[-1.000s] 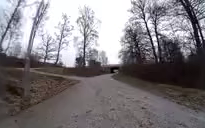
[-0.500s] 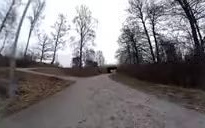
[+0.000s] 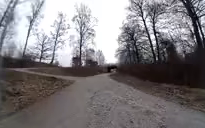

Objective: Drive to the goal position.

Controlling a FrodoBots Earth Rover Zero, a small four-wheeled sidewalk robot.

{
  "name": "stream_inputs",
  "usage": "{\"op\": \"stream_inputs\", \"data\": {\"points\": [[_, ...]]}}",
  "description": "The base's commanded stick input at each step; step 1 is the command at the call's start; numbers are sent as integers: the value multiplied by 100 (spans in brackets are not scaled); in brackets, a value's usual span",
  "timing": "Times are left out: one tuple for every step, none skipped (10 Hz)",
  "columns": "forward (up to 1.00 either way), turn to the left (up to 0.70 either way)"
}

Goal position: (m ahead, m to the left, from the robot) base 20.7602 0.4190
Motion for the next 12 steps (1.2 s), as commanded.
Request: {"op": "stream_inputs", "data": {"points": [[70,0],[70,0],[70,0],[70,0],[70,0],[70,0],[70,0],[70,0],[70,0],[70,0],[70,0],[70,0]]}}
